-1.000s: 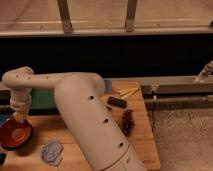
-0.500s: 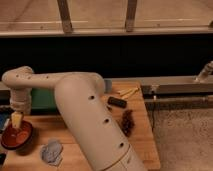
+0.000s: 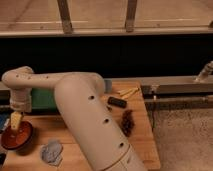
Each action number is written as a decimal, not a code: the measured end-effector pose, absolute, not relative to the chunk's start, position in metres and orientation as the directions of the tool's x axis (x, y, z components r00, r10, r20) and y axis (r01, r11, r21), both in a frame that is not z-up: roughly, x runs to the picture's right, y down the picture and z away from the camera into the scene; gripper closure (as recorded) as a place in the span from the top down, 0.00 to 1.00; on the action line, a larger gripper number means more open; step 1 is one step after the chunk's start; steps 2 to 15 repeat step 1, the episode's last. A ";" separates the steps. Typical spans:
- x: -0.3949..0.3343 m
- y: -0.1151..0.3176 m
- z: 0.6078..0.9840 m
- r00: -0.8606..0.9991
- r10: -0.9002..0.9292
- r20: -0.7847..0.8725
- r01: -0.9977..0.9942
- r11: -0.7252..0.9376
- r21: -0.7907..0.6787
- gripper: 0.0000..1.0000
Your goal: Stack bowls on top of each other
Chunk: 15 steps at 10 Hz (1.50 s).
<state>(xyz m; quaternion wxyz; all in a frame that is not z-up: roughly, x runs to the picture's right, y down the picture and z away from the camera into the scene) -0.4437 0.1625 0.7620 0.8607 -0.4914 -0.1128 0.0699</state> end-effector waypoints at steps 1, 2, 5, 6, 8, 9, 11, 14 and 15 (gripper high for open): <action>-0.444 0.162 0.762 0.965 0.231 0.125 -0.010 0.507 -0.862 0.76; -0.444 0.162 0.762 0.965 0.231 0.125 -0.010 0.507 -0.862 0.76; -0.444 0.162 0.762 0.965 0.231 0.125 -0.010 0.507 -0.862 0.76; -0.444 0.162 0.762 0.965 0.231 0.125 -0.010 0.507 -0.862 0.76; -0.444 0.162 0.762 0.965 0.231 0.125 -0.010 0.507 -0.862 0.76; -0.444 0.162 0.762 0.965 0.231 0.125 -0.010 0.507 -0.862 0.76; -0.444 0.162 0.762 0.965 0.231 0.125 -0.010 0.507 -0.862 0.76; -0.444 0.162 0.762 0.965 0.231 0.125 -0.010 0.507 -0.862 0.76; -0.444 0.162 0.762 0.965 0.231 0.125 -0.010 0.507 -0.862 0.76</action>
